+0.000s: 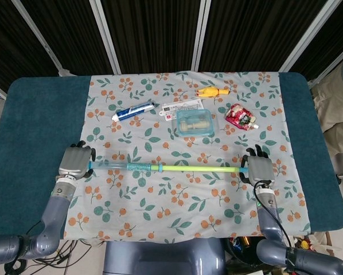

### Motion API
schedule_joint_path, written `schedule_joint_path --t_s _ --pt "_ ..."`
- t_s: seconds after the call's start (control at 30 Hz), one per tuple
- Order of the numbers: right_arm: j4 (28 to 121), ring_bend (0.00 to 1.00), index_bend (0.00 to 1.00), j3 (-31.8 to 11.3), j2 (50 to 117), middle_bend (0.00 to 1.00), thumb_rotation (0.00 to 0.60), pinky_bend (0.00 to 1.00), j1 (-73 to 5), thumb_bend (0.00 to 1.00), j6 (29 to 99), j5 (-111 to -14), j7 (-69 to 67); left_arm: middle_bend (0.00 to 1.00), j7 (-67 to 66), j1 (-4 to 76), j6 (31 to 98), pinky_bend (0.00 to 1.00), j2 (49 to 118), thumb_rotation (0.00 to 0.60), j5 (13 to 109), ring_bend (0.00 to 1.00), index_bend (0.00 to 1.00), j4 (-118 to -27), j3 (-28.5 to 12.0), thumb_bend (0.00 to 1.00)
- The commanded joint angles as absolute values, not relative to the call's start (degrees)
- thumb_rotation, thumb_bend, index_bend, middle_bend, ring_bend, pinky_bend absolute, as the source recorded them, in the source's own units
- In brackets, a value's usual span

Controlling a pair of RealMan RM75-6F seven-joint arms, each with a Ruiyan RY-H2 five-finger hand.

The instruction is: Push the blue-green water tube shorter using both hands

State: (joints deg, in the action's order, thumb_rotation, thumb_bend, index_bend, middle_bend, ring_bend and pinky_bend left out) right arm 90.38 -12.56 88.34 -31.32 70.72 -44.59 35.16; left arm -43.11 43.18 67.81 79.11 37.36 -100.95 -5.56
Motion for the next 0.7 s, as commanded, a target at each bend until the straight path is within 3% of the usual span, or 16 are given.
schedule_joint_path --t_s 0.03,0.7 --pt "90.25 0.04 0.7 -12.52 88.51 0.17 0.6 0.15 -31.37 0.36 70.8 -44.31 35.48 0.4 -43.17 43.13 67.79 0.28 78.95 0.6 37.59 0.15 0.56 -101.06 -5.42 0.32" --pt "90.71 0.04 0.73 -12.56 89.67 0.18 0.6 0.15 -32.6 0.37 71.13 -45.48 36.94 0.4 -43.65 43.86 68.05 0.28 80.63 0.6 36.81 0.15 0.56 -102.03 -6.36 0.32"
